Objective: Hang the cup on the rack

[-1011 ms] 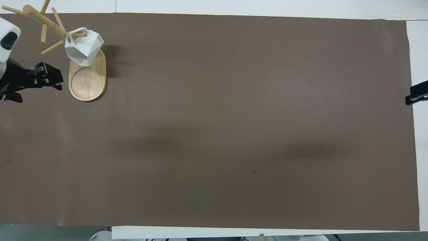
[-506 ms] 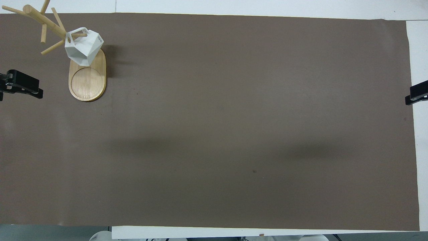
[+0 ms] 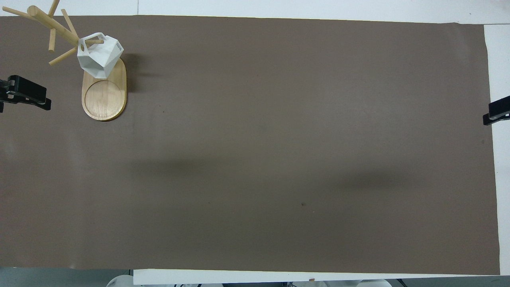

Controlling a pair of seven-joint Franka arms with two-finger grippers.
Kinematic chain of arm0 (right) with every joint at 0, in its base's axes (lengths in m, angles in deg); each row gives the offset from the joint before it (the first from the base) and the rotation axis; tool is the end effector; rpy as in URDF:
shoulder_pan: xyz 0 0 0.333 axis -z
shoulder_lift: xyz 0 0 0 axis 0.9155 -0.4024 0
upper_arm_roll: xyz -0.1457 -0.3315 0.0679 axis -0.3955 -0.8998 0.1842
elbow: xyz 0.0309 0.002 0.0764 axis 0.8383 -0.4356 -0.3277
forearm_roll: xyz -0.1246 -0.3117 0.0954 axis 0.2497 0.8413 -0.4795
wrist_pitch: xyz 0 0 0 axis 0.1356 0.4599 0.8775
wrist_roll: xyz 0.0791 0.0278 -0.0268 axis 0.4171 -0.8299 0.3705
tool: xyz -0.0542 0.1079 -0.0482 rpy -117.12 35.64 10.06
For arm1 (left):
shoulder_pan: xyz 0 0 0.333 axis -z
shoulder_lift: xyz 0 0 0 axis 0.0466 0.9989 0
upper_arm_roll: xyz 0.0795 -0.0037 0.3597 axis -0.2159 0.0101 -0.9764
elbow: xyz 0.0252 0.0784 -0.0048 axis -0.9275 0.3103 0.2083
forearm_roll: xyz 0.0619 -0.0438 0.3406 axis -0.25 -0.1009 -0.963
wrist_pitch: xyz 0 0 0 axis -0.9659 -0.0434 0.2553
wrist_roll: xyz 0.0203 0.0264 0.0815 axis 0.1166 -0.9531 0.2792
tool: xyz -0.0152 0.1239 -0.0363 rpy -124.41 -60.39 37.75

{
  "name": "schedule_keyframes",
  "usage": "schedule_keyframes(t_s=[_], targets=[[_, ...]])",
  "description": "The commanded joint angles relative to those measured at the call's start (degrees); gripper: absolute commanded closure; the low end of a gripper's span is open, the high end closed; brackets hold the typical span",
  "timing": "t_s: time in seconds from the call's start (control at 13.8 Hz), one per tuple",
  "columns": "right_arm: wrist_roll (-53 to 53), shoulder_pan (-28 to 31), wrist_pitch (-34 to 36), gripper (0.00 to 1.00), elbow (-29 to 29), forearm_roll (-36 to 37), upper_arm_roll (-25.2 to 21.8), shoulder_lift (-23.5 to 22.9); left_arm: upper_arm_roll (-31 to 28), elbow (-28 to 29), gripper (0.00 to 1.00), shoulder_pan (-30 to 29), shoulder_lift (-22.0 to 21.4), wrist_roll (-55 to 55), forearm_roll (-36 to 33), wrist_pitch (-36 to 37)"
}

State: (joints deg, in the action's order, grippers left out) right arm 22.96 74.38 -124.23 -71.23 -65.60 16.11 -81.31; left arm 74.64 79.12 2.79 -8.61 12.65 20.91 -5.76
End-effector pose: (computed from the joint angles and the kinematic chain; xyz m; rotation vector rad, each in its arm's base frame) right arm 0.4958 -0.1060 0.6262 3.0993 -0.2251 -0.2153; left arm 0.5182 -0.0511 0.6413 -3.1340 0.0721 0.1528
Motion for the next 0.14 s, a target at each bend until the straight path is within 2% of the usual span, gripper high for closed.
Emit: schedule_keyframes(t_s=[0.0, 0.07], targets=[[-0.77, 0.32, 0.27, 0.00, -0.39, 0.22, 0.38, 0.60, 0.16, 0.05, 0.00, -0.63, 1.05, -0.93, -0.42, -0.87], [-0.77, 0.32, 0.27, 0.00, -0.39, 0.22, 0.38, 0.60, 0.16, 0.05, 0.00, -0.63, 1.05, -0.93, -0.42, -0.78]])
